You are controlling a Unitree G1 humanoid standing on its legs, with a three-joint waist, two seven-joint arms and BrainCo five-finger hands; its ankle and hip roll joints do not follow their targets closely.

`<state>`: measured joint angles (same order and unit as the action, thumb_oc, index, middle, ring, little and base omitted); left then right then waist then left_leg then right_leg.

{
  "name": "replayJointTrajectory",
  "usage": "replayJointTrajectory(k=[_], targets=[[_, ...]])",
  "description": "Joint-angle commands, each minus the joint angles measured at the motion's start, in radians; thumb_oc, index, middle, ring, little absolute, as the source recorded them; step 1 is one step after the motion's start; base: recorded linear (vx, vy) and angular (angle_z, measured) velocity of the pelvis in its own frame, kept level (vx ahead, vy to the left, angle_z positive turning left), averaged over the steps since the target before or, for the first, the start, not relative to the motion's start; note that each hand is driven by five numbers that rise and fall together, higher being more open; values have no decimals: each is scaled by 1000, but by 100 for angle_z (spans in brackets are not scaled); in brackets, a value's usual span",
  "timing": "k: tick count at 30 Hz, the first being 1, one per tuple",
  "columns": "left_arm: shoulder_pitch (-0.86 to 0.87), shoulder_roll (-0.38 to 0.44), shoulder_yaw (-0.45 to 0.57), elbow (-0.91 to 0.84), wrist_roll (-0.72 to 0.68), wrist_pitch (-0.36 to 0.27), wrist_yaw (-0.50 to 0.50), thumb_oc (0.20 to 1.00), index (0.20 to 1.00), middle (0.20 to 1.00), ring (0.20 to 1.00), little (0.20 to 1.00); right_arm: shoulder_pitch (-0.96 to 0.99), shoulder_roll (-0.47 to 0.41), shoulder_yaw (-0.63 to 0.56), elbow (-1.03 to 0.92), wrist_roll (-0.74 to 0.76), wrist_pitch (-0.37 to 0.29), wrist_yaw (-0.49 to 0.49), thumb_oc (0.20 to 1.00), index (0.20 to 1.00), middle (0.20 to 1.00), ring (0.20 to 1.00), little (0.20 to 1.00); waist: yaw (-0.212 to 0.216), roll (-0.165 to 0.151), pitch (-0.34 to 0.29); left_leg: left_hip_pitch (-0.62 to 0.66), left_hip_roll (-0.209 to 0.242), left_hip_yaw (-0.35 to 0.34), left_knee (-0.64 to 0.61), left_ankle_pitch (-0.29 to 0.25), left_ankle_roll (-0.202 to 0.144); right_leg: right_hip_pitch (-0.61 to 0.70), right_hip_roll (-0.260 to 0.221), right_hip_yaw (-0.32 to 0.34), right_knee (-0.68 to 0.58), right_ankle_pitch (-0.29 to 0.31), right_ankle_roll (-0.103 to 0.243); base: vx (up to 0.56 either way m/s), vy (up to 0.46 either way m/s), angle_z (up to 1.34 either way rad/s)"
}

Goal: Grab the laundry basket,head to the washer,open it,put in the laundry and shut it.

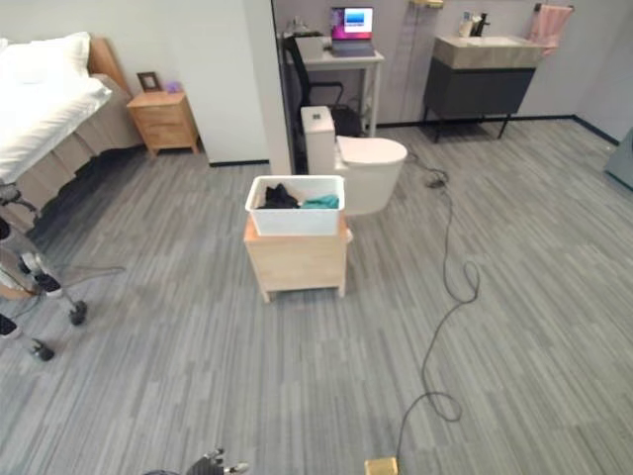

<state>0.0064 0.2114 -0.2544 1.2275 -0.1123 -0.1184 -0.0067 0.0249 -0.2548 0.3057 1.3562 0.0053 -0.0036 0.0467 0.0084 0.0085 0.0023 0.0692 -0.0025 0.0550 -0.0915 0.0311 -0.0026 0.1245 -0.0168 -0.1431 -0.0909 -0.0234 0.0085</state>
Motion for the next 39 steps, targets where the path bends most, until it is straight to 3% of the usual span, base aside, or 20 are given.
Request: replayJointTrajectory(k=[1, 39], targets=[[-44, -5, 19, 35, -28, -32, 4, 1000, 1000, 1000, 1000, 1000, -1, 12, 27, 60, 3, -4, 11, 1000, 1000, 1000, 1000, 1000, 12, -12, -13, -13, 45, 14, 4, -30, -56, -44, -105, -48, 4, 45, 121, 10, -8, 4], [-43, -21, -18, 21, 7, -31, -5, 1000, 1000, 1000, 1000, 1000, -6, 0, 30, 85, -32, 3, 5, 1000, 1000, 1000, 1000, 1000, 9, 4, -13, -12, 47, 16, 4, -27, -57, -45, -101, -43, 4, 42, 119, 0, 0, 0]])
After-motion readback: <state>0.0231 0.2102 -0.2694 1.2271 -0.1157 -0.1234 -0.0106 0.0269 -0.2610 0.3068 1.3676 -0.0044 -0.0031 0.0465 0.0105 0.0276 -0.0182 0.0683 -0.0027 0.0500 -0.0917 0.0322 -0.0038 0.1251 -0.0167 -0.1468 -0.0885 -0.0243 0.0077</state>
